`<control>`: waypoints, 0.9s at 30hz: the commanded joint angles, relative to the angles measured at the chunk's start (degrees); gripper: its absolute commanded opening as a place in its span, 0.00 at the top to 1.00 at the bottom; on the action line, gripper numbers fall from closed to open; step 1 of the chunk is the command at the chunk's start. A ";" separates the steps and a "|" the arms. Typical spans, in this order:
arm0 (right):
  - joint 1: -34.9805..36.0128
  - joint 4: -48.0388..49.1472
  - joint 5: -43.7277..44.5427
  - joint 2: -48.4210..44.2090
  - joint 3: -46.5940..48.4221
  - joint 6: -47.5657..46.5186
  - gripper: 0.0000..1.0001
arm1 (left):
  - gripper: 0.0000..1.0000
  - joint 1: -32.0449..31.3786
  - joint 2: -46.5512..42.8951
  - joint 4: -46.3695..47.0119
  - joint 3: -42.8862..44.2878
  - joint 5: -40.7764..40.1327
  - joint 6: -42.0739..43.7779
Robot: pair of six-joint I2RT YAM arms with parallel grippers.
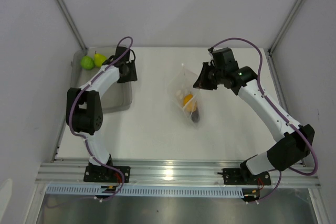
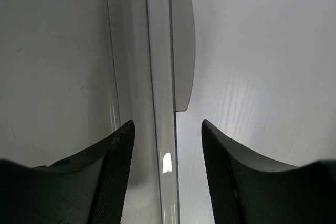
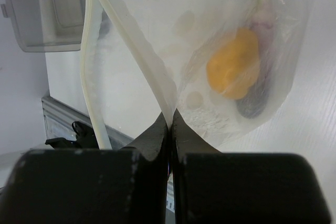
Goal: Place the food in the zip-top bag and seal the zipper
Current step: Move the bin to the center of the board.
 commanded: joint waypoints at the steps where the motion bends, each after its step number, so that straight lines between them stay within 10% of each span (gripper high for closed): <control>1: -0.24 2.16 -0.82 -0.49 -0.09 -0.59 1.00 | 0.44 1.58 0.57 -2.95 1.93 1.49 1.46; 8: -0.32 2.68 -1.61 -0.14 -0.09 -0.41 1.00 | 0.56 3.08 2.15 -3.65 2.45 3.61 2.16; 18: -0.24 3.21 -1.70 -0.40 -0.53 0.03 1.00 | 0.99 6.07 -1.26 -0.84 -5.70 13.28 -4.59; 27: -0.24 4.18 -2.05 -0.58 -1.41 0.38 1.00 | 0.99 5.98 -12.24 5.66 -20.30 11.35 -17.32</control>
